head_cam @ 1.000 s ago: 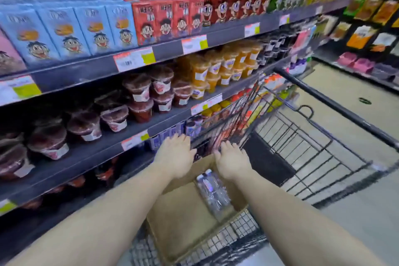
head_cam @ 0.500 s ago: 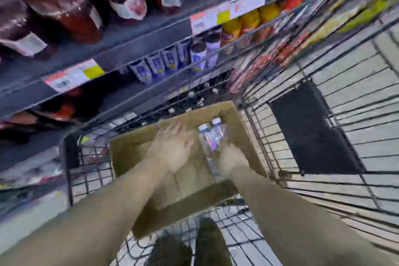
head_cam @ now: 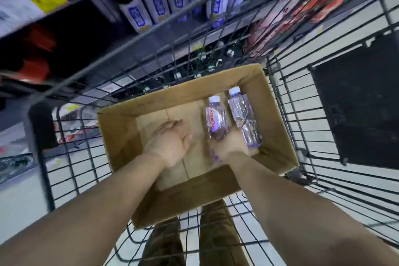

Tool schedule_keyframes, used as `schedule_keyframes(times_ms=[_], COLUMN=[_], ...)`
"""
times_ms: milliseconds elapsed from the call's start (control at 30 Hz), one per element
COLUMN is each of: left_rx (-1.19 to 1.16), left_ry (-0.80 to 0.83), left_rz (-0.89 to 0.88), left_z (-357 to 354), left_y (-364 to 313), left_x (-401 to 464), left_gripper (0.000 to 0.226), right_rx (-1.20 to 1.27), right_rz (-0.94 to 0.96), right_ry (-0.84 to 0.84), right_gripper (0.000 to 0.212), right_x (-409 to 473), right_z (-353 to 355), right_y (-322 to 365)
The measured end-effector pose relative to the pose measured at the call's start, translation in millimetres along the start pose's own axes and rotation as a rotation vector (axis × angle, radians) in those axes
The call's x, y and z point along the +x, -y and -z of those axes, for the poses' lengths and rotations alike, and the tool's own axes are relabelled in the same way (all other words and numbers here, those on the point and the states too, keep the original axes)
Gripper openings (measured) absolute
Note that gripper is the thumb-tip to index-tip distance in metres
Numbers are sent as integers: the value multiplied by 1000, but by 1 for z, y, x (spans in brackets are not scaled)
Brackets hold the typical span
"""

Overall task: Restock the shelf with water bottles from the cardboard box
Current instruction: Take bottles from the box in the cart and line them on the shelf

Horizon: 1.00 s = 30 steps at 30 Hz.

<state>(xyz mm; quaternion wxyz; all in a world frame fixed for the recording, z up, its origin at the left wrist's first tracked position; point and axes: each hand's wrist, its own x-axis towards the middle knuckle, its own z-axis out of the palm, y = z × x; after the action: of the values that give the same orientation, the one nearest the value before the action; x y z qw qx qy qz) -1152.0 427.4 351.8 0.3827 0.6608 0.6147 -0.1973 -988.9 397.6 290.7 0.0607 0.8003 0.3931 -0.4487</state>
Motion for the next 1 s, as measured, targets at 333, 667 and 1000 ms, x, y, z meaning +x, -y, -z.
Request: schedule_keyframes(times_ms=[333, 667, 1000], left_rx=[-851, -905, -940], left_ry=[112, 123, 106], left_rz=[118, 237, 189], left_z=[4, -27, -16], left_y=[11, 53, 53], left_x=[0, -9, -40], left_gripper=[30, 67, 88], right_rx=[554, -171, 820], right_rz=[281, -5, -91], right_ry=[517, -332, 402], right_gripper=[58, 72, 20], right_x=[-58, 17, -18], right_z=[31, 16, 43], right_y=[15, -20, -11])
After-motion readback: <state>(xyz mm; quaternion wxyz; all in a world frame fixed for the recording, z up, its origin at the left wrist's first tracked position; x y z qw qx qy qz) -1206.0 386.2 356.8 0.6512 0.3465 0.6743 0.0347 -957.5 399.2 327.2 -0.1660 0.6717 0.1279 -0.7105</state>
